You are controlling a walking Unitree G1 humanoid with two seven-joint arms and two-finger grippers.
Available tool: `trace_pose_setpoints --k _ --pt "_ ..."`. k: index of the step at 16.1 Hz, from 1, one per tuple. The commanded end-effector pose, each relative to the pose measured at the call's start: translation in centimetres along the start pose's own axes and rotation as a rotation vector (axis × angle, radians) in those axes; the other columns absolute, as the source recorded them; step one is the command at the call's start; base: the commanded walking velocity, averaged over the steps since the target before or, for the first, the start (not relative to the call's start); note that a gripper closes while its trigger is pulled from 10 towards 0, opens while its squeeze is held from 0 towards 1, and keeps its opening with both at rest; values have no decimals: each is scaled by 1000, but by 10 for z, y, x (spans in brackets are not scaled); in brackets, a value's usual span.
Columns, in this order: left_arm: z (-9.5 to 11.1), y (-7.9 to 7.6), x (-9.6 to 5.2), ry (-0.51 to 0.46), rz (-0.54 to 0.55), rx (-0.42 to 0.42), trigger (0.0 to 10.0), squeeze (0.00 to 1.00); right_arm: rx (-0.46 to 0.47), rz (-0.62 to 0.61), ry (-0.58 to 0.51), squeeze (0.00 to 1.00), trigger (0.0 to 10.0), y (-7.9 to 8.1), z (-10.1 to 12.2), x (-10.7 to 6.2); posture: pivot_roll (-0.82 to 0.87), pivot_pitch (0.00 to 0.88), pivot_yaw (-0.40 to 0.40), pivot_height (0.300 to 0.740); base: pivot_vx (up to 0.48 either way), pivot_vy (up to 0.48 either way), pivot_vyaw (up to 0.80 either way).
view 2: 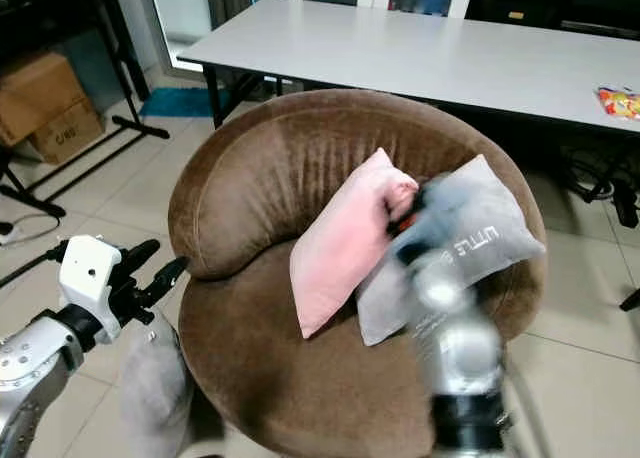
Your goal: Move the pillow to the sofa from floor
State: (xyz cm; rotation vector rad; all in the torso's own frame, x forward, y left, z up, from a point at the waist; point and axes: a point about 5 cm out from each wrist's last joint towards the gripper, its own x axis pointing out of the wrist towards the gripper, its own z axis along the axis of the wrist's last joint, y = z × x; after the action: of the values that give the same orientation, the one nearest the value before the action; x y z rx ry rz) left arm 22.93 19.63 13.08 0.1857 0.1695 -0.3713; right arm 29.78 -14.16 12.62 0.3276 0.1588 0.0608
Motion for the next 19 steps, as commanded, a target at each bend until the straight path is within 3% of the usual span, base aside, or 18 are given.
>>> trace_pose_setpoints --k 1,6,11,14,15,16,18,19 --pt "0 1 0 4 36 12 10000 0 -57 16 14 0 10000 4 -3 -2 15 0 -3 740 -296 0 0" --pt "0 0 1 -15 80 38 10000 0 -179 44 87 0 10000 4 -21 -5 34 0 -15 740 -301 0 0" --pt "3 4 4 -38 125 97 10000 0 -160 49 132 0 10000 1 -31 -8 24 0 -3 740 -51 0 0" --pt "3 5 5 -41 130 101 10000 0 -218 101 149 0 10000 3 -35 -13 19 0 4 740 0 0 533" --pt "2 6 5 -41 136 100 10000 0 -226 109 155 282 10000 3 -37 -14 16 0 6 740 0 0 800" --pt "1 6 4 -41 142 99 10000 0 -247 101 150 976 10000 0 -36 -14 17 0 4 740 0 0 800" --pt "0 7 4 -37 150 95 10000 0 -307 91 113 1000 10000 -2 -33 -13 14 0 2 740 0 0 800" --pt "-1 7 5 -41 165 94 10000 0 -256 120 109 1000 10000 0 -34 -13 8 0 2 740 0 0 694"
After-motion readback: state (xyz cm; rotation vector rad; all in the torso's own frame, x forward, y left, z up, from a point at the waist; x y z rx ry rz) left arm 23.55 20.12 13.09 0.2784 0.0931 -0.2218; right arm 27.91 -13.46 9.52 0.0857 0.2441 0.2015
